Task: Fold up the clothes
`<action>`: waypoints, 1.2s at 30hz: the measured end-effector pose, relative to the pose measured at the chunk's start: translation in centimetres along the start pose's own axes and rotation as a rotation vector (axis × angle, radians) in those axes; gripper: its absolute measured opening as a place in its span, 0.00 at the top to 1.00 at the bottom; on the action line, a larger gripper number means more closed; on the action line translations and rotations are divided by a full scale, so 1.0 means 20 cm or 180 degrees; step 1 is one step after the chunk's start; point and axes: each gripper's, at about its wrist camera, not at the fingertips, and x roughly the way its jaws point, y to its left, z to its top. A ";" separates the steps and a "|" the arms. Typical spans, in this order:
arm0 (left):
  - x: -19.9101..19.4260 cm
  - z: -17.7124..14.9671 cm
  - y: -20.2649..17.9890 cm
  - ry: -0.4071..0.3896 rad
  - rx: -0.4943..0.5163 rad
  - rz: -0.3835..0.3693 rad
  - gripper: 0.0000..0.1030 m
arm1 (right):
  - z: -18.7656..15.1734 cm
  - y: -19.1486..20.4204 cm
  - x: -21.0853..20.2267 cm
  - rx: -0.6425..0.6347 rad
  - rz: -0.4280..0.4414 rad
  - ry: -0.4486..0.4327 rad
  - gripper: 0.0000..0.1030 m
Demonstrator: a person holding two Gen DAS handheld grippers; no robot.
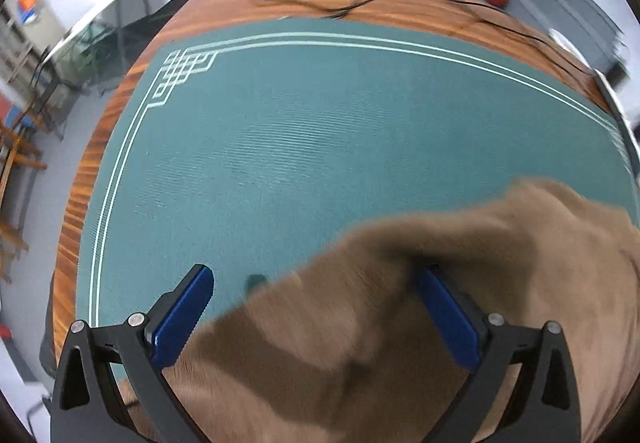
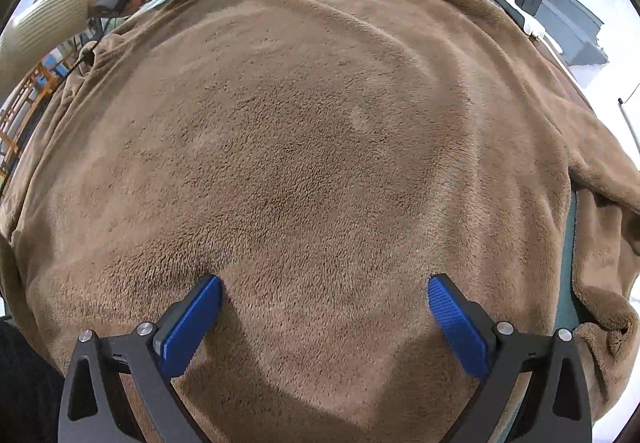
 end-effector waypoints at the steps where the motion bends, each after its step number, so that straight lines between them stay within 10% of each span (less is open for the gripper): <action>1: -0.04 -0.04 -0.04 -0.0018 0.0107 -0.0018 0.00 | 0.00 0.00 0.00 0.0003 0.0000 -0.0016 0.00; 18: -0.51 -1.09 -0.55 0.0221 0.1426 -0.0407 0.00 | -0.17 0.08 -0.14 -0.0099 0.0202 -0.0165 0.00; 36: -0.55 -1.72 -0.36 0.0198 0.0550 -0.0064 0.00 | -0.45 0.17 -0.15 -0.0438 0.0152 -0.0363 0.00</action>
